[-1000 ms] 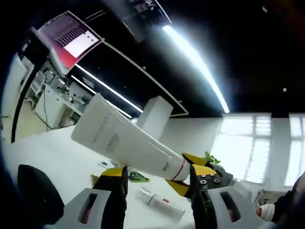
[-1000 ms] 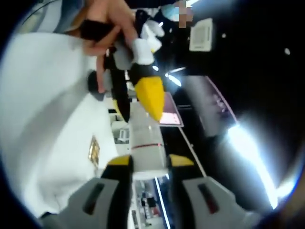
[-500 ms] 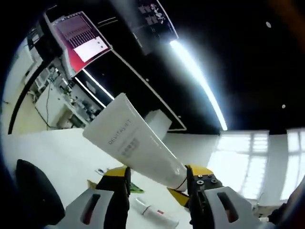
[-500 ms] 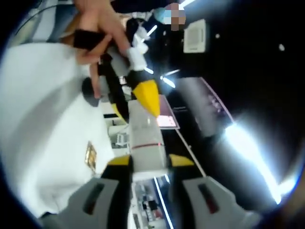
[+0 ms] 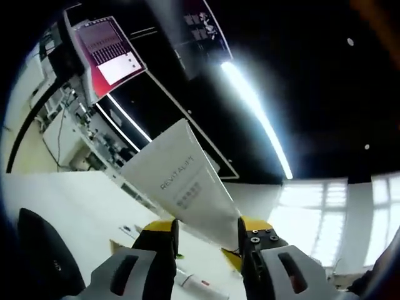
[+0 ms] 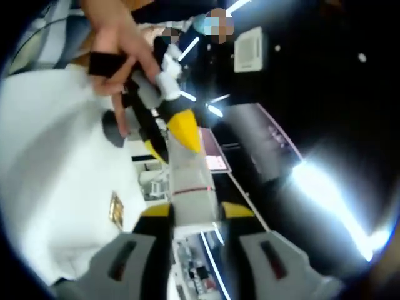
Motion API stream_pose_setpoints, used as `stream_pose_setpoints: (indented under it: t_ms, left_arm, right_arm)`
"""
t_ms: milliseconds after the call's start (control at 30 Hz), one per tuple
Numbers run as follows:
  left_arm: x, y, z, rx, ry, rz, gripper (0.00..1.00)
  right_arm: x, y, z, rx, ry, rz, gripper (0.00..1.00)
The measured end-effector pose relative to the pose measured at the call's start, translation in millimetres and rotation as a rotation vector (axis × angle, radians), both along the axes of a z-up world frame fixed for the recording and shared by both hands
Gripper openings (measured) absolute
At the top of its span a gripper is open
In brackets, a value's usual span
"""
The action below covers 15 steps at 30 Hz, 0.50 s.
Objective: Arrange the skincare products in the storage area until every visible bottle or jar stands upright without overlapping.
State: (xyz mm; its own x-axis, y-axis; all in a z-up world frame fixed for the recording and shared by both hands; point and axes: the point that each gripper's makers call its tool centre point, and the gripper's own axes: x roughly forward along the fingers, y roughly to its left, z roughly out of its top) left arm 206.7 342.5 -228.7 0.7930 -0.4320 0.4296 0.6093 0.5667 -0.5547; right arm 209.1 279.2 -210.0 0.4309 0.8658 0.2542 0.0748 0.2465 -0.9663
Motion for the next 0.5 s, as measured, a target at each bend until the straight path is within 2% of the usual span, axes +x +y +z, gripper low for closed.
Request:
stream_pose_setpoints:
  t_ms: [100,200,500]
  left_arm:
    - [-0.8,2.8,1.8,-0.014,-0.009,0.012,0.38]
    - [-1.3,2.7,2.1,0.001,-0.016,0.018,0.37]
    - [-8.2,-1.6,7.4,0.014,-0.045,0.012,0.28]
  right_arm:
    - [0.4,0.3,-2.1,-0.006,0.02,0.008,0.26]
    - [0.6,-0.1,-2.1,0.002,0.055,0.026,0.26]
    - [8.6,-5.1,-3.7,0.027,0.151,0.044,0.26]
